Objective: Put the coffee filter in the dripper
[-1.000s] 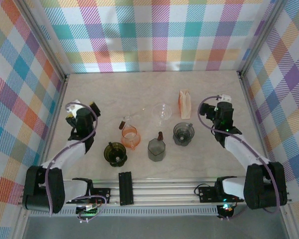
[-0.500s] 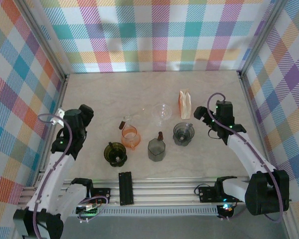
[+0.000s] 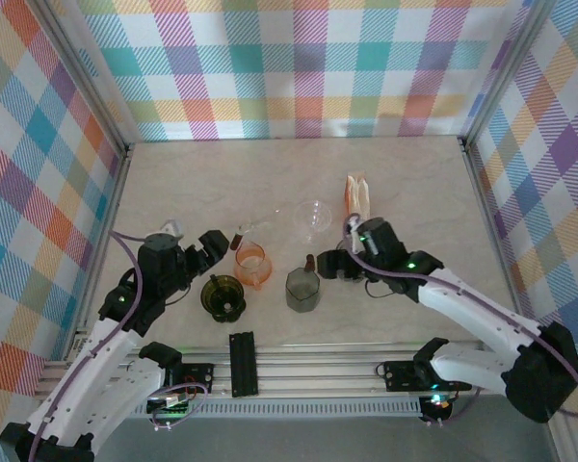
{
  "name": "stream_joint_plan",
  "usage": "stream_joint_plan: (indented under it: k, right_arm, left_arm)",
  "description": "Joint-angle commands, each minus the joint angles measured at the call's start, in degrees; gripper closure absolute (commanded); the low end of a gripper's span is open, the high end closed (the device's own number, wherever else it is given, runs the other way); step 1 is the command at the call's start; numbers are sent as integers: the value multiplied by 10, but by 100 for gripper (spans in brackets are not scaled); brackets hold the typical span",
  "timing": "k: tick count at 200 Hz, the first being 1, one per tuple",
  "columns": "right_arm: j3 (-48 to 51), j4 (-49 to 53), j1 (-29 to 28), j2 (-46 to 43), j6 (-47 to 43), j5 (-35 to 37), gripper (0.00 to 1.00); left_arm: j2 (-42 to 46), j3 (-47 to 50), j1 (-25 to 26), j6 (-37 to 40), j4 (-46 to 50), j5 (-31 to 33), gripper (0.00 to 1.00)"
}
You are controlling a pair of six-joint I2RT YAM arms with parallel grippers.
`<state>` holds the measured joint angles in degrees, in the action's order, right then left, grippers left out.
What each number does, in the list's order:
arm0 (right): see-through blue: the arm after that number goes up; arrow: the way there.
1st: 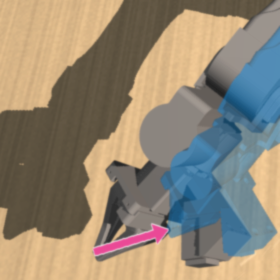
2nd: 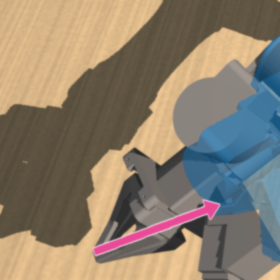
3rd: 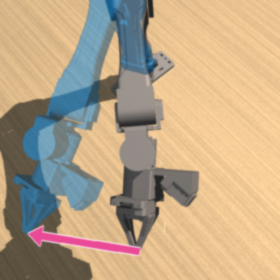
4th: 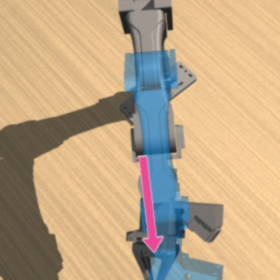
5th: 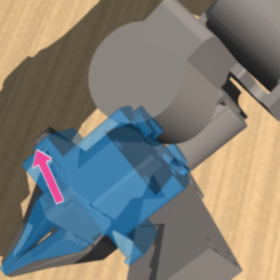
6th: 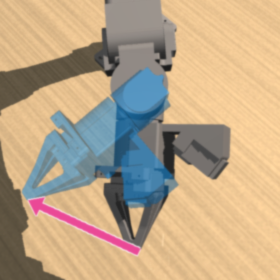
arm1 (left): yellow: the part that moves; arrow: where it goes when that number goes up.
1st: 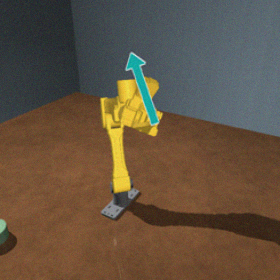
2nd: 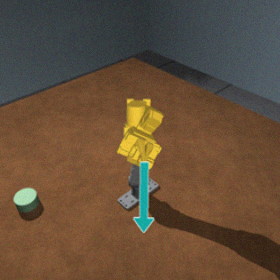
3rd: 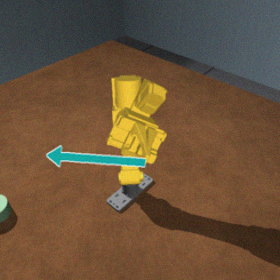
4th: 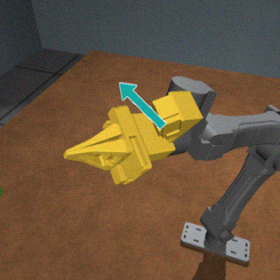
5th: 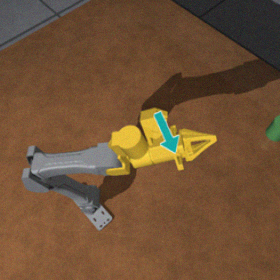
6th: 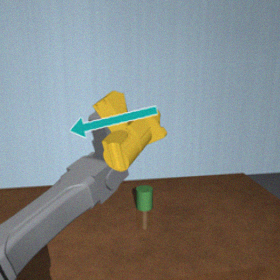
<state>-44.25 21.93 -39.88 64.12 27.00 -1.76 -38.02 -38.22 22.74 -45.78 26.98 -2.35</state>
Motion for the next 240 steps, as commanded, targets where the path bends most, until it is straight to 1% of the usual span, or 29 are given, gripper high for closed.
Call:
stream_joint_plan:
  k: [1,24,46,71,103,118,135,155,178,198,212,228,240]
  right_arm:
    - [-30,-11,-47,60,-23,-5,2]
    - [-55,-18,-88,118,-36,17,3]
    - [-66,-27,-100,146,-35,8,3]
    - [-62,-35,-114,148,-36,-16,6]
    - [-47,-52,-136,145,-35,-63,8]
    - [-42,-55,-140,143,-26,-70,9]
    - [-25,-63,-140,121,-2,-47,9]
    - [0,-53,-138,61,36,30,9]
    - [13,13,-100,-5,88,104,10]
    - [20,78,-49,-57,122,157,14]
    - [27,112,8,-78,134,155,18]
    - [38,117,73,-88,135,140,22]
    - [36,117,109,-79,131,130,24]
  left_arm:
    - [19,10,20,12,21,-16,0]
    - [23,18,35,10,21,-23,0]
    - [26,24,45,7,23,-21,0]
    - [26,34,49,3,19,-21,0]
    - [15,56,60,-7,-9,-27,0]
    - [2,58,69,-9,-18,-26,0]
    - [-12,53,88,-7,-21,-16,0]
    - [-21,37,118,-2,-12,13,0]
    - [-25,15,150,6,11,58,0]
    - [-26,4,157,8,22,74,0]
    - [-26,2,157,7,25,77,0]
    - [-28,3,158,5,25,79,0]
    - [-29,5,158,4,27,78,0]
